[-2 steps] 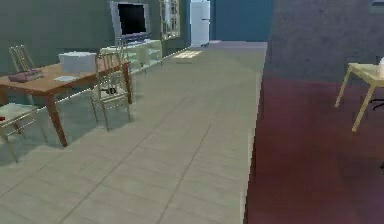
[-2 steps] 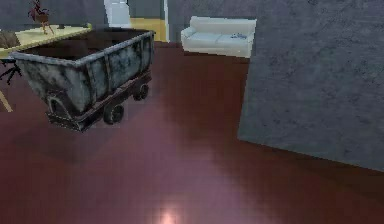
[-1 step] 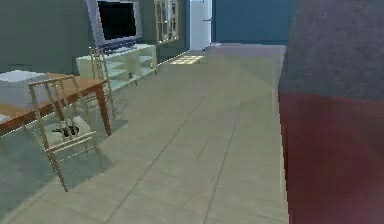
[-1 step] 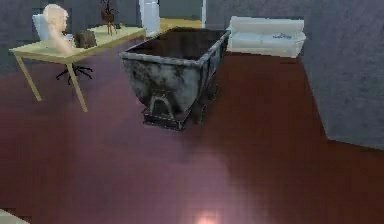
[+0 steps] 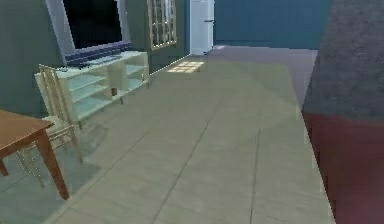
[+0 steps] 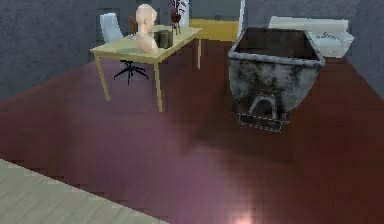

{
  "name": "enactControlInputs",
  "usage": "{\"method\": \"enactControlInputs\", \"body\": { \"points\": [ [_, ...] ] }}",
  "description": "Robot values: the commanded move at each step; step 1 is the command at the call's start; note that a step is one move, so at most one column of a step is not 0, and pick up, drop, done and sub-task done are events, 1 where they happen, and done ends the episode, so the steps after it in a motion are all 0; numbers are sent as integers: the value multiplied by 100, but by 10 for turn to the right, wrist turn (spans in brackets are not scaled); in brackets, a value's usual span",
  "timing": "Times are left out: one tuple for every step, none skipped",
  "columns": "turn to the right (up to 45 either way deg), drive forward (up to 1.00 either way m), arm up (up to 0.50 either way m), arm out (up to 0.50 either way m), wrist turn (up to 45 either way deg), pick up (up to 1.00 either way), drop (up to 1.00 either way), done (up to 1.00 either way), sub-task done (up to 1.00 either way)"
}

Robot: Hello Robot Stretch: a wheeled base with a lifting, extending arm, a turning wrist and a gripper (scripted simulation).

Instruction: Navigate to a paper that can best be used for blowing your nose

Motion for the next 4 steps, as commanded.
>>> {"method": "enactControlInputs", "body": {
  "points": [
    [-30,0,0,0,0,0,0,0,0],
    [0,100,0,0,0,0,0,0,0],
    [0,100,0,0,0,0,0,0,0],
    [0,100,0,0,0,0,0,0,0]
  ]
}}
